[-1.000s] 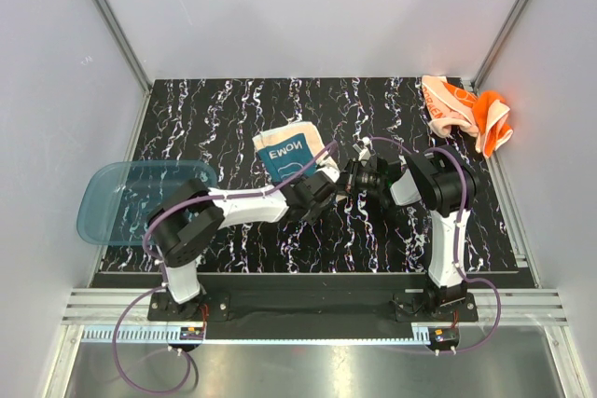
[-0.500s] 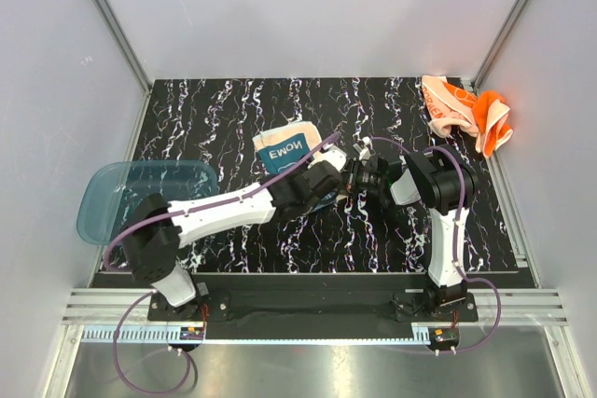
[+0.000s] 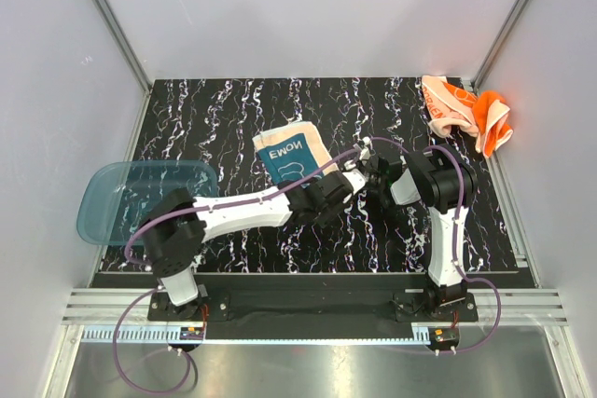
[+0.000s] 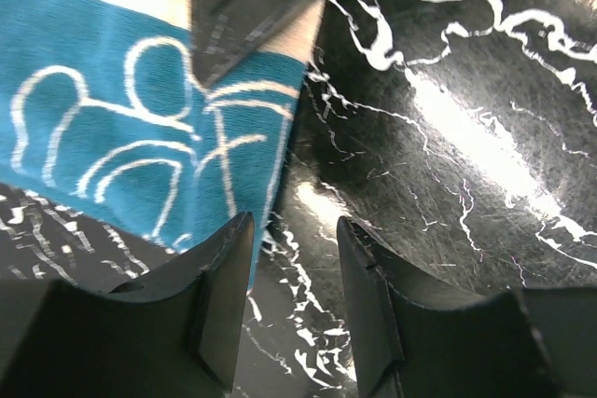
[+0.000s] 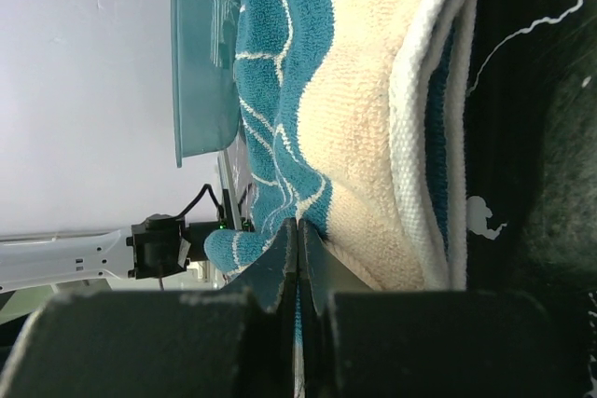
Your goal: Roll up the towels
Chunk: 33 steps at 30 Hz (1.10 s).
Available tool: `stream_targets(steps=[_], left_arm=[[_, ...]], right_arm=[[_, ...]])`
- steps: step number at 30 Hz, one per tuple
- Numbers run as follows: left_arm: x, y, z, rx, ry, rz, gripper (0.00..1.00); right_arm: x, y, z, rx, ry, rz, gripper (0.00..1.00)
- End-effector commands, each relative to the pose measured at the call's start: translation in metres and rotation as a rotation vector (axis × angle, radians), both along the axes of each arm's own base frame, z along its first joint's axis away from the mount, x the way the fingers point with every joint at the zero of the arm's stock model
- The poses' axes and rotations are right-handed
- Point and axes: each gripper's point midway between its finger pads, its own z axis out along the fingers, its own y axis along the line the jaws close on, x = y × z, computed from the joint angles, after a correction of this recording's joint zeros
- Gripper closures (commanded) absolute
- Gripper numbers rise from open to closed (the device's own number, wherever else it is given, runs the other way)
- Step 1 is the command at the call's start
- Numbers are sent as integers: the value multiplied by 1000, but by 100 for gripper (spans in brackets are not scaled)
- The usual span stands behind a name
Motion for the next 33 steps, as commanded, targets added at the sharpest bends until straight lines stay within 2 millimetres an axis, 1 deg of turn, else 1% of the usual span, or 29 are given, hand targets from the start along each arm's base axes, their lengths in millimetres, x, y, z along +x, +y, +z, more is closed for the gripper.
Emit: stream_targets(steps=[1, 2, 5, 9, 15, 18, 24, 30, 33], left_arm=[[9, -15, -1, -29, 18, -11, 55], [11, -14, -9, -13, 30, -1, 55], [16, -9, -18, -2, 45, 25, 55], [20, 3, -28, 24, 54, 56, 55], [28, 18, -30, 45, 32, 89, 55], [32, 26, -37, 64, 41, 111, 55], [28, 33, -52, 98, 73, 115, 55], [23, 43, -64, 147, 100, 111, 55], [21, 46, -75, 183, 129, 107, 55]], right_arm=[[5, -9, -34, -70, 44, -58, 100], [5, -10, -34, -69, 43, -60, 100], [5, -10, -35, -68, 49, -59, 100], [5, -10, -35, -65, 48, -59, 100], [5, -10, -36, -61, 56, -58, 100], [6, -10, -35, -59, 52, -58, 100], [4, -10, -37, -59, 58, -54, 100], [5, -10, -37, -57, 62, -55, 100], [4, -10, -36, -55, 62, -53, 100]])
